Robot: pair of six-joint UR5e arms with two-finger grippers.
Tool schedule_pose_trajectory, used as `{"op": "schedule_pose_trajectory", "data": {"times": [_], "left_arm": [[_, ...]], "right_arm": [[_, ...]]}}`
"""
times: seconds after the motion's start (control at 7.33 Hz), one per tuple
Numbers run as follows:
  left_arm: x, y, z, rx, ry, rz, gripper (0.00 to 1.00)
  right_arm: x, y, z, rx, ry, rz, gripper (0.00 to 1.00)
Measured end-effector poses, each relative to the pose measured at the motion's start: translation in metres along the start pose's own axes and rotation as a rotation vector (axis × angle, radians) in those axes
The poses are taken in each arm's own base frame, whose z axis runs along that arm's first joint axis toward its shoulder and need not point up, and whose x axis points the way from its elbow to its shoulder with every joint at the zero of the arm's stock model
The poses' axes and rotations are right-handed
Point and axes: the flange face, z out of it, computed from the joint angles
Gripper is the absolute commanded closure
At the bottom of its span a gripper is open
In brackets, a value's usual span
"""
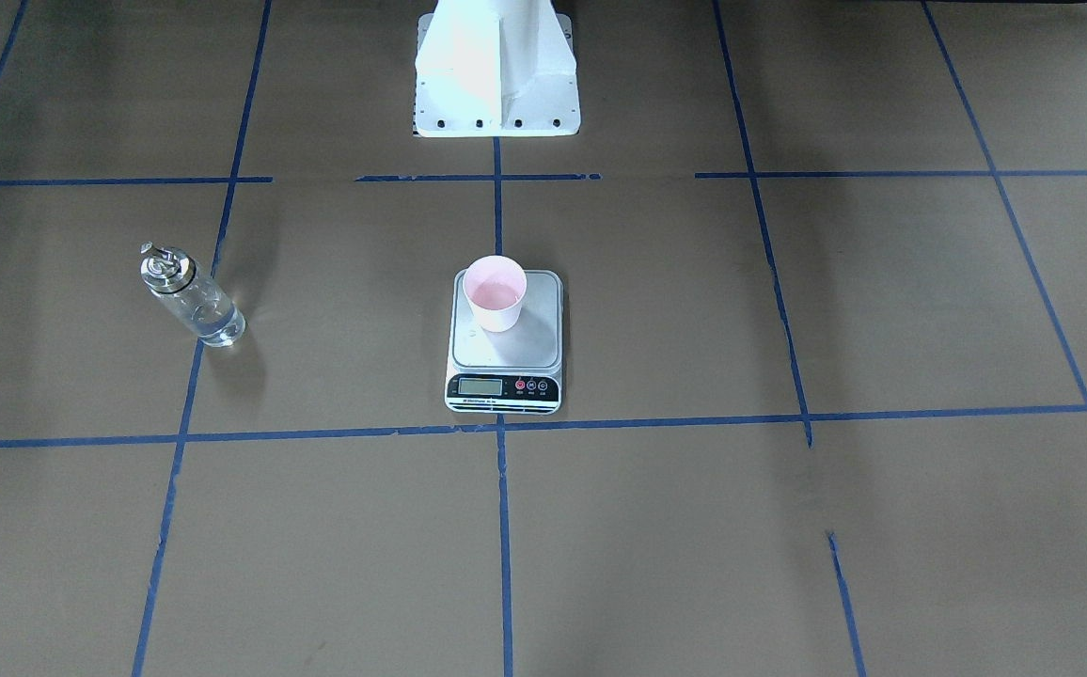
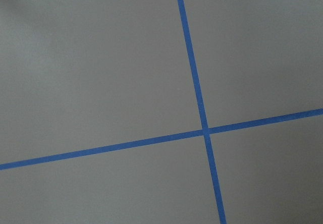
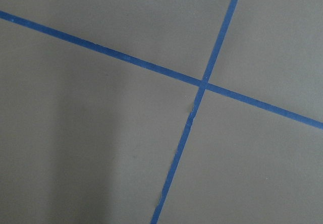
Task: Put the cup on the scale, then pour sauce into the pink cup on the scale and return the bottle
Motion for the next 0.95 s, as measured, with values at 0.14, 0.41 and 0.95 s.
{"op": "schedule_pose_trajectory", "data": {"times": [0.14,0.41,0.95], "left_arm": [[0.003,-0.002,0.005,-0.007,-0.019,0.016,0.00],[0.002,-0.002,0.010,-0.029,-0.077,0.027,0.00],[-0.015,0.056,0.044,-0.192,-0.029,-0.109,0.00]], "right_arm": [[0.001,0.000,0.001,-0.002,-0.001,0.002,0.00],[0.004,0.002,0.006,-0.010,-0.006,0.002,0.00],[0.009,-0.003,0.018,-0.019,-0.068,-0.008,0.00]]}}
